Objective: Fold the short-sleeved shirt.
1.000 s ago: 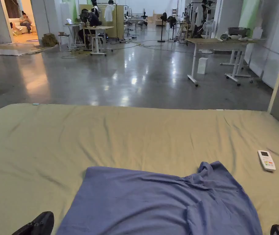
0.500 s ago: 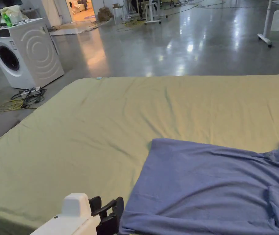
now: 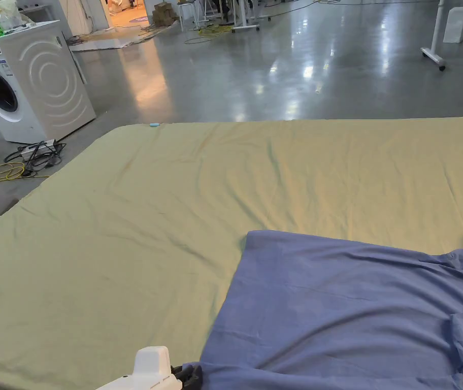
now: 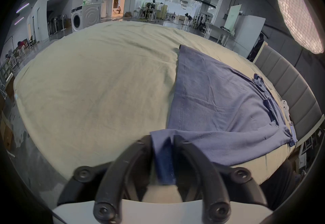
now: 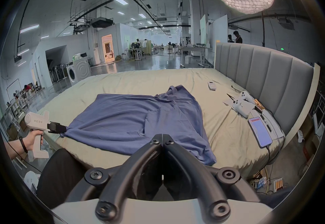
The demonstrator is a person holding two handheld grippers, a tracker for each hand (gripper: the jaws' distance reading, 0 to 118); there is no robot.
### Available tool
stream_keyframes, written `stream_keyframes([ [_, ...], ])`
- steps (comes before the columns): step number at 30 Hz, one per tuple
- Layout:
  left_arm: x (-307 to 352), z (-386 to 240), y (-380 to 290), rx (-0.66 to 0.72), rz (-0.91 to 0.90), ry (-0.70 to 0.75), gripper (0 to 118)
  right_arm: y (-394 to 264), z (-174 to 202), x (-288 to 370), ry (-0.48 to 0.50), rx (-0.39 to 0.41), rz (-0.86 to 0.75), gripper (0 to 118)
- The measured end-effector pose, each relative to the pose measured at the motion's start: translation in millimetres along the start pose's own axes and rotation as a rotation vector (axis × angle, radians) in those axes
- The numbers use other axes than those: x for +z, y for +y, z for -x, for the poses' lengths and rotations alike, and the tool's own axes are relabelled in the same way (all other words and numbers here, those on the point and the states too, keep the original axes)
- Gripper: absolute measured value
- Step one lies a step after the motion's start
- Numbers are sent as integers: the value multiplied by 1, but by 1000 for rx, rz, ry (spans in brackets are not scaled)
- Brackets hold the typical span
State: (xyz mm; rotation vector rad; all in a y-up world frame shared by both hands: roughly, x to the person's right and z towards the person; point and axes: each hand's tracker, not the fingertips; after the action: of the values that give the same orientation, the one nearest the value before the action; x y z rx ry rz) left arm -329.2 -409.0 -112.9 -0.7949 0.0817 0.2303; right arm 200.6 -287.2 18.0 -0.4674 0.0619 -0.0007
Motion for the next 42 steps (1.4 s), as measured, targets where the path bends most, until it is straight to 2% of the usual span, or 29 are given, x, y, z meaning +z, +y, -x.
stream_keyframes([
  [4, -6, -5, -5, -34, 13, -16, 7, -5, -6, -1, -11, -5, 16, 0],
  [9, -12, -21, -11, -146, 43, 30, 5, -7, -18, 0, -38, -24, 17, 0],
  [12, -22, -21, -5, -190, 98, 26, 5, 1, -36, 1, -109, -28, 22, 0],
  [14, -23, -23, 0, -194, 115, 25, 5, 7, -53, 4, -161, -78, -13, 3],
  [15, -23, -24, 1, -193, 122, 26, 5, 9, -63, 3, -167, -109, -34, 16],
  [16, -23, -23, 2, -194, 127, 28, 5, 10, -72, 0, -172, -134, -28, 49],
  [17, -24, -23, 3, -195, 135, 30, 5, 12, -80, -7, -181, -146, 6, 63],
  [19, -25, -24, 4, -189, 138, 36, 5, 2, -95, -25, -190, -143, 62, 60],
  [21, -12, -34, 5, -178, 141, 34, 5, -13, -101, -41, -253, -82, 73, 51],
  [22, -11, -33, 6, -172, 143, 29, 5, -19, -104, -49, -257, -64, 101, 52],
  [26, -8, -28, 10, -109, 158, 1, 5, -48, -111, -85, -182, -69, 236, 56],
  [34, -9, -31, 6, -127, 149, 15, 5, -78, -113, -121, -136, -117, 286, 55],
  [35, -9, -31, 6, -126, 146, 15, 5, -80, -115, -126, -140, -119, 296, 48],
  [37, -12, -28, 7, -129, 144, 15, 5, -84, -118, -130, -148, -129, 279, 24],
  [39, -12, -27, 8, -123, 144, 12, 5, -84, -120, -131, -131, -173, 268, 18],
  [40, -13, -27, 8, -119, 144, 12, 5, -83, -120, -131, -124, -189, 268, 10],
  [42, -11, -26, 10, -115, 144, 11, 5, -84, -120, -131, -116, -184, 267, 8],
])
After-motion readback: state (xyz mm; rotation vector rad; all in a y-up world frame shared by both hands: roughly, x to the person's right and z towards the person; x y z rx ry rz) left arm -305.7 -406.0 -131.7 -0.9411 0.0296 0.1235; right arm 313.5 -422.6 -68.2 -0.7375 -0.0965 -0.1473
